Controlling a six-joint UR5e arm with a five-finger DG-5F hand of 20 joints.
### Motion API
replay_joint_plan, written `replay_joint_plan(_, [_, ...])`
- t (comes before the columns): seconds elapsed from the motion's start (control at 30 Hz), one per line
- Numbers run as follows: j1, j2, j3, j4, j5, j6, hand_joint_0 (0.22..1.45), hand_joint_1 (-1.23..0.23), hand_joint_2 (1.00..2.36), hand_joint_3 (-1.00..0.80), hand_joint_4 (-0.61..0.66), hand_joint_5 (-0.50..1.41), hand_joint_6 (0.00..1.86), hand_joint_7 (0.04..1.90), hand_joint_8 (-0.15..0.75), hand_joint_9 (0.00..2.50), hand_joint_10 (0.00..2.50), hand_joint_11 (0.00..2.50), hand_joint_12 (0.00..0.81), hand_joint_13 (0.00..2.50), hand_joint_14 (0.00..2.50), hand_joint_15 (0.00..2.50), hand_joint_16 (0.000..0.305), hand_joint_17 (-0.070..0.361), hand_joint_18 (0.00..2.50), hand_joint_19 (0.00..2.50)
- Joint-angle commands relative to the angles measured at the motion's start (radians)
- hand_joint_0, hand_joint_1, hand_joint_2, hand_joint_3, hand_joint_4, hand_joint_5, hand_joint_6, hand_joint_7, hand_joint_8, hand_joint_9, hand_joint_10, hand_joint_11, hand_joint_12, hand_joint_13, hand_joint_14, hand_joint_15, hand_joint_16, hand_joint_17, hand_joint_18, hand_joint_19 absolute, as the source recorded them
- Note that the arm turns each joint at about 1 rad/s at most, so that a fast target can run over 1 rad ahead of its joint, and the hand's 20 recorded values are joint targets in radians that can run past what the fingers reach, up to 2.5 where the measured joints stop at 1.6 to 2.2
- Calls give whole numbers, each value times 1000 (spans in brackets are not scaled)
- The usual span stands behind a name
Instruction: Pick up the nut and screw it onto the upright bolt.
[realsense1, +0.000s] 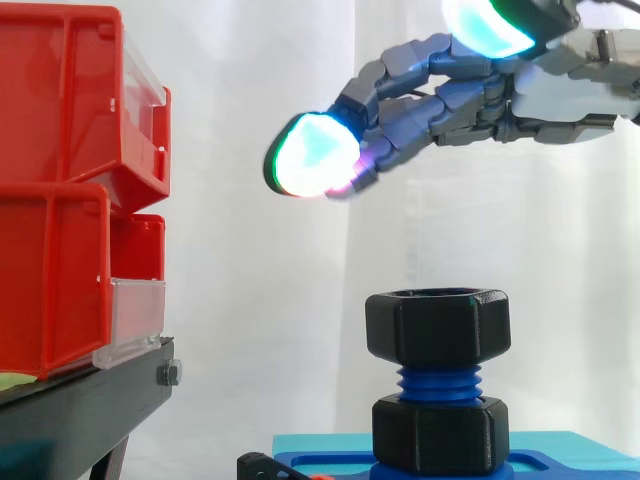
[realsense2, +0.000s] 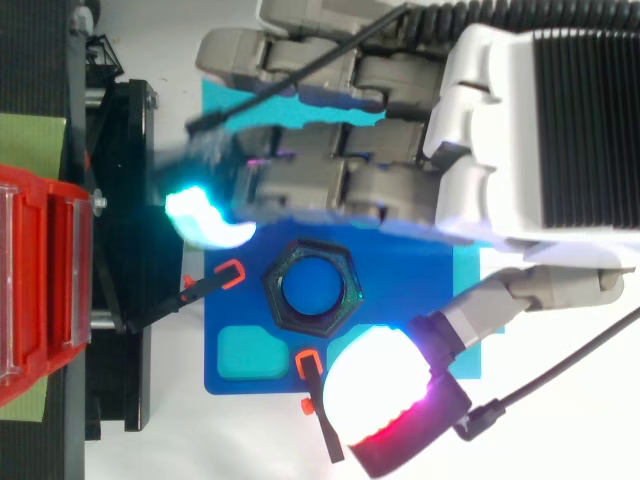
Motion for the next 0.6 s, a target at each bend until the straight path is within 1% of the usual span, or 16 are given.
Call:
replay_joint_plan(0.0, [12, -4, -7, 11, 9, 7, 450, 61, 1000, -500, 110, -205, 501, 575, 191, 166, 0, 0, 361, 0, 0, 0, 53, 120, 0, 0])
replay_joint_plan(0.1, [19, -12, -9, 9, 15, 21, 452, 113, 1000, -500, 93, -211, 501, 572, 176, 101, 0, 0, 354, 0, 0, 0, 54, 122, 0, 0])
replay_joint_plan(0.13, [20, -23, -9, 8, 17, 26, 454, 128, 1000, -500, 88, -213, 501, 569, 169, 77, 0, 0, 350, 0, 0, 0, 55, 124, 0, 0])
replay_joint_plan(0.33, [25, -38, -9, 9, 18, 49, 458, 148, 1000, -500, 83, -205, 501, 572, 163, 58, 0, 0, 347, 0, 0, 0, 55, 123, 0, 0])
replay_joint_plan(0.4, [25, -52, -9, 11, 17, 61, 460, 151, 1000, -500, 86, -201, 501, 575, 162, 57, 0, 0, 344, 0, 0, 0, 55, 123, 0, 0])
replay_joint_plan(0.57, [26, -52, -9, 14, 18, 75, 465, 145, 1000, -500, 105, -186, 501, 589, 166, 93, 0, 0, 343, 0, 0, 0, 54, 121, 0, 0])
